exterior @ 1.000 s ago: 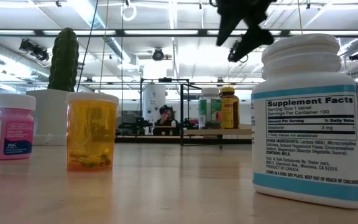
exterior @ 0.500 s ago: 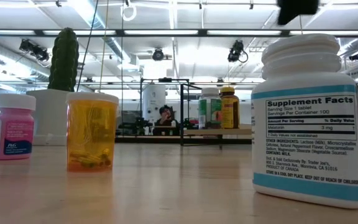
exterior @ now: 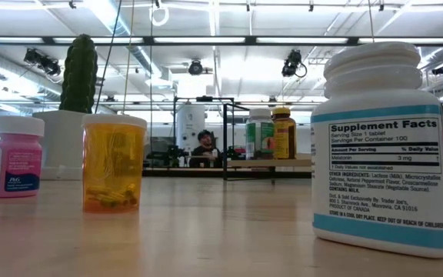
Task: Pick and place medicine bottles onto shelf by color
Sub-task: Put the white medicine bottle on the shelf
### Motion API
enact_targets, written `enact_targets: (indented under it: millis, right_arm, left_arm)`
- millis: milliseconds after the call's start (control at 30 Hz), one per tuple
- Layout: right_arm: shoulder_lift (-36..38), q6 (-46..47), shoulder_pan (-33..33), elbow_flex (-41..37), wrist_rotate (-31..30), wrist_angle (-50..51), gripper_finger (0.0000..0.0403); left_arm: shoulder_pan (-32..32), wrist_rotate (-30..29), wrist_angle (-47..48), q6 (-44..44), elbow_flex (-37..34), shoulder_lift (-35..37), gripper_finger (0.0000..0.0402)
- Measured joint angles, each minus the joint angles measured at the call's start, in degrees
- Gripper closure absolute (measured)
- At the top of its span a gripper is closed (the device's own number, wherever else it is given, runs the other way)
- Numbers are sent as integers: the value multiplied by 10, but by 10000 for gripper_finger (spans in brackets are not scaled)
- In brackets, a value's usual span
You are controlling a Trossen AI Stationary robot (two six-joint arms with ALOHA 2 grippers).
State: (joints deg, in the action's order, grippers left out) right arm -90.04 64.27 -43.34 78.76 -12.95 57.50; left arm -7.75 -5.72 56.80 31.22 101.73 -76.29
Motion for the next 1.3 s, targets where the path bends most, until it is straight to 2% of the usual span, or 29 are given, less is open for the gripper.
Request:
enact_targets:
  millis: [233, 400, 600, 1033, 1300]
  right_arm:
    - [-46, 3, -47, 0, -9, 0, 83]
    - [-63, 4, -64, 0, -47, 4, 83]
    - [-76, 32, -66, -18, -61, 24, 83]
    - [-76, 63, -66, -94, -58, -48, 83]
    - [-76, 71, -66, -108, -52, -60, 84]
  left_arm:
    - [0, 0, 0, 8, 0, 0, 56]
    - [0, 0, 0, 11, 0, 0, 56]
    - [0, 0, 0, 12, 0, 0, 56]
    - [0, 12, 1, 12, 0, 0, 56]
    - [0, 11, 1, 12, 0, 0, 56]
